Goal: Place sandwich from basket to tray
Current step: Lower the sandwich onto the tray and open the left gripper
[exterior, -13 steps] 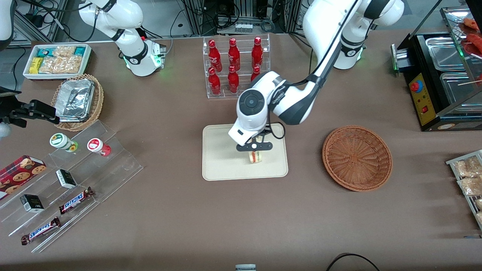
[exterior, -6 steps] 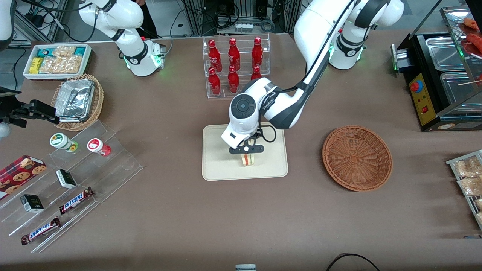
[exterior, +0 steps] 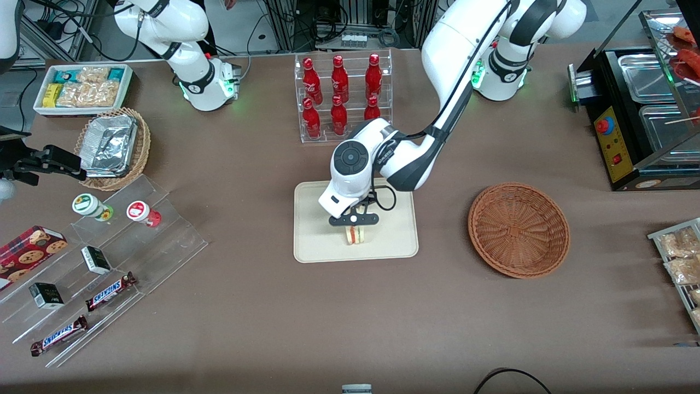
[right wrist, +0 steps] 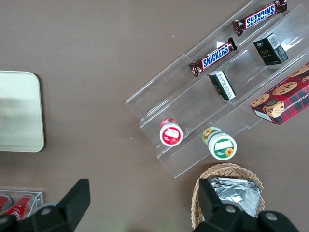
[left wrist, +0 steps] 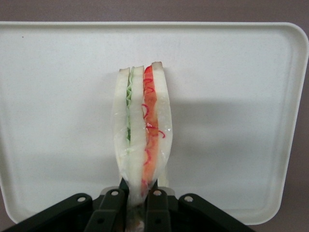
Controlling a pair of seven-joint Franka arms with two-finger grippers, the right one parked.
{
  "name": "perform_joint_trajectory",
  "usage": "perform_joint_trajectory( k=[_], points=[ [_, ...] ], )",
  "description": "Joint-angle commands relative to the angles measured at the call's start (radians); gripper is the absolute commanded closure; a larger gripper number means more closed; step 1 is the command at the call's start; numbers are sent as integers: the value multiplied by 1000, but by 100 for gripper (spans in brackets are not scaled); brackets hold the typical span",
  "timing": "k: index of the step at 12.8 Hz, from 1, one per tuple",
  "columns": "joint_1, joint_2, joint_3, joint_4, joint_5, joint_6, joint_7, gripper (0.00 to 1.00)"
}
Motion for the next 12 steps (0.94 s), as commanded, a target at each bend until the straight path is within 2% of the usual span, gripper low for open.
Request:
perform_joint_trajectory(
  k=[1, 4, 7, 12],
  points=[
    [-12, 23, 9, 20, -14, 36, -12, 100],
    [-12, 29, 9, 20, -15, 43, -20, 98],
    [-14, 36, 9, 20, -6, 43, -23, 0],
    [-20, 2, 10, 25, -4, 30, -22, 0]
  ],
)
